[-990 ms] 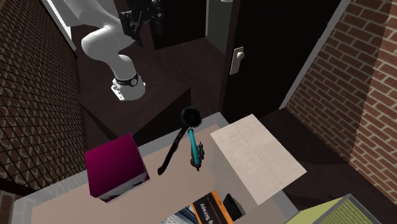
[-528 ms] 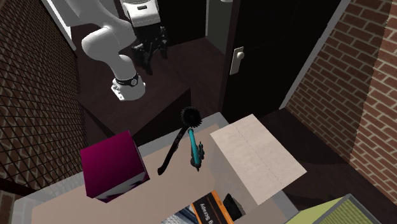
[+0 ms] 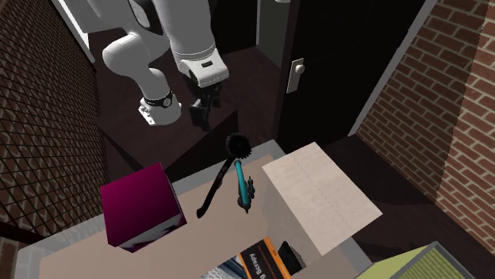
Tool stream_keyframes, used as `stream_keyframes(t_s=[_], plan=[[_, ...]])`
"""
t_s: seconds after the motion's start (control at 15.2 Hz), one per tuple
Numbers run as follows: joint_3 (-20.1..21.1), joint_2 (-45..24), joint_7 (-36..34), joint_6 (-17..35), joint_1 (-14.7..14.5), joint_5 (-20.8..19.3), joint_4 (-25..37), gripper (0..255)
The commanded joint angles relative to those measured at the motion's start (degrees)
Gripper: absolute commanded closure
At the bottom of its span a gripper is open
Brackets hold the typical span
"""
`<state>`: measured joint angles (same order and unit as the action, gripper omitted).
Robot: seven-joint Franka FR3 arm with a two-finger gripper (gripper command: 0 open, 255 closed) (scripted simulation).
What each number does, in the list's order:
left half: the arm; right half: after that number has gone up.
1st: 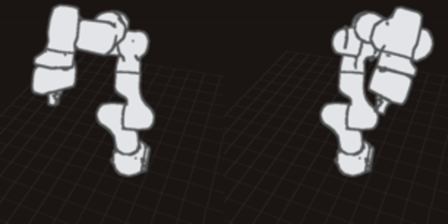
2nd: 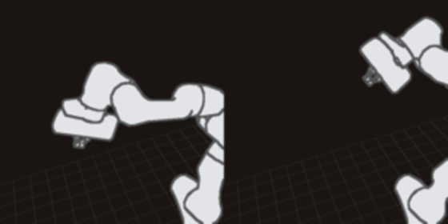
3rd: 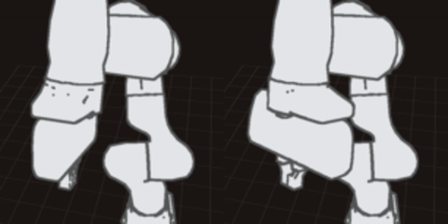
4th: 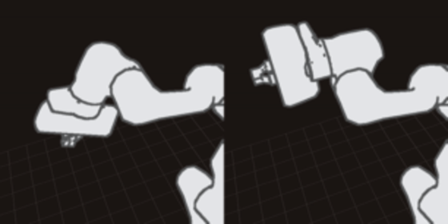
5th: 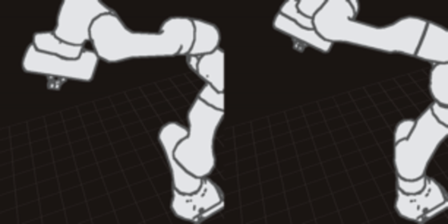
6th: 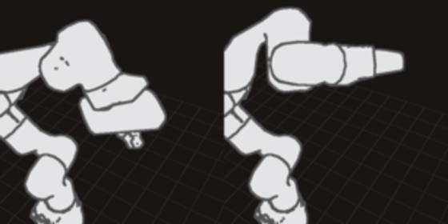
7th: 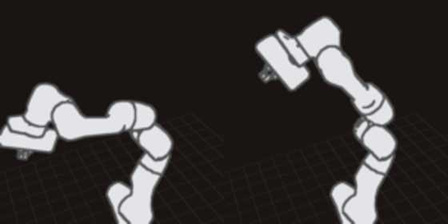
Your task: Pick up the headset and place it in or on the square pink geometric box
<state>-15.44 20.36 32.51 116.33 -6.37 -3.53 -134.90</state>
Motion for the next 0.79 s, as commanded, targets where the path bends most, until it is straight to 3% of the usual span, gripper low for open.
stream_keyframes(t_s=[0.0, 0.4, 0.73], plan=[[-1.5, -4.2, 4.4, 3.1, -0.7, 0.5, 1.1, 0], [-3.8, -18.1, 17.0, 10.2, -2.4, 4.9, 7.0, 0], [-3.3, -29.8, 27.2, 14.0, -2.1, 9.6, 14.0, 0]])
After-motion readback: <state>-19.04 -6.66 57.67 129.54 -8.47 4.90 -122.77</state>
